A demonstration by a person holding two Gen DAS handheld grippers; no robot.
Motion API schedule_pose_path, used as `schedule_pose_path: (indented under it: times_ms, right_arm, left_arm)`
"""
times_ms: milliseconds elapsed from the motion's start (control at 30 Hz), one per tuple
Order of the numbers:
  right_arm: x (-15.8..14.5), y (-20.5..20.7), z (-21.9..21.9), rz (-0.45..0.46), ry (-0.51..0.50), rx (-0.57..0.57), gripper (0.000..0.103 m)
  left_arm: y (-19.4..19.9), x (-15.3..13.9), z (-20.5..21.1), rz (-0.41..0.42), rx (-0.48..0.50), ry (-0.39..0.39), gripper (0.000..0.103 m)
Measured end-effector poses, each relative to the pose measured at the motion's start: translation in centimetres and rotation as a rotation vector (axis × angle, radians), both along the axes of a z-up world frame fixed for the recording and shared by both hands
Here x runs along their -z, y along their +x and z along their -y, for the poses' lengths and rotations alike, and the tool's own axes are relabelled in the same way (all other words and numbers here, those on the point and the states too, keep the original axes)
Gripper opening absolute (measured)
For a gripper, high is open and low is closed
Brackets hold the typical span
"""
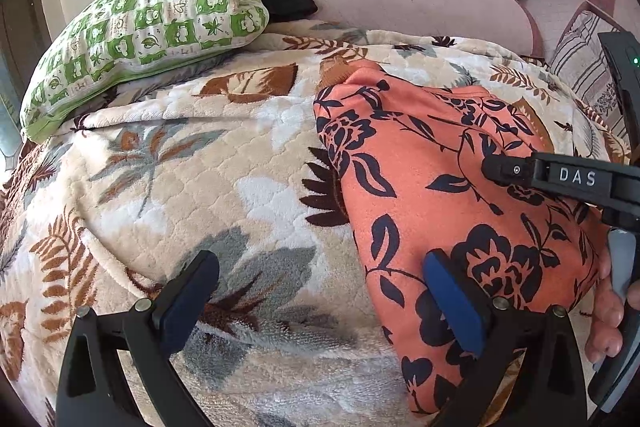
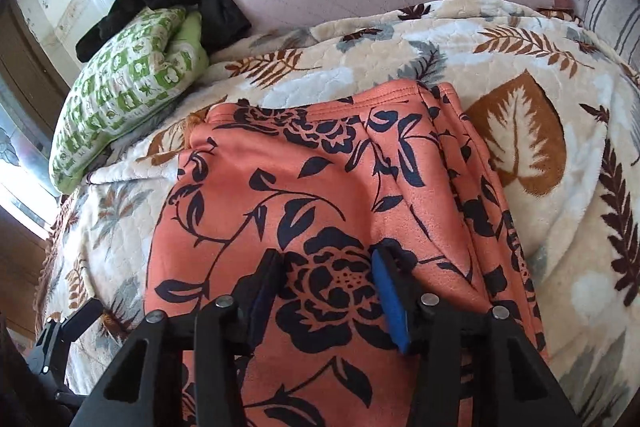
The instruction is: Fold small clothes
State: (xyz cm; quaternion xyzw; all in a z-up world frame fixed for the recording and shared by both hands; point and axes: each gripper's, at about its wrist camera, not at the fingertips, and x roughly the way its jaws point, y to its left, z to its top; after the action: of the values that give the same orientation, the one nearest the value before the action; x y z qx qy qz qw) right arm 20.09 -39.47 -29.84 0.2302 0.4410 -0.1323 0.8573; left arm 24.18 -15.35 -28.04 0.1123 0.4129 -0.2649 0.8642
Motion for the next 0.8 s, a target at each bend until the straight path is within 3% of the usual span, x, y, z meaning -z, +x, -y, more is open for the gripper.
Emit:
schedule_pose_path:
  times_ms: [133,267,433,567,800]
  right_arm:
    - [-1.5,-0.2,0.7,-0.001,0.041,0.009,0.051]
    - [-3.0,-2.8,0.6,0.055,0.037,0.022,0.051]
    - [-0.4,-4.1,0.1,-0.003,0.017,0.001,0.051]
    - [-0.8,-3.5,-0.4,-0.032,-0.025,-0.009,0.052]
    - [-2.3,-5.1,1.5,0.022,0.089,0.032,0.057]
  left_arm:
    - [0.2,0.1,-0.1,-0.012,-0.003,-0.006,0.102]
    - [0.1,0.2,-0.1,-0.010,-0.004,-0.007,0.102]
    - [-0.1,0.3,0.0,-0.003,-0.008,-0.010,0.102]
    - [0.0,0.3,-0.2,-0.011,-0.010,-0.016,0.102]
    - [0.2,0.3,-0.3,-0.031,-0.016,-0.029,0.102]
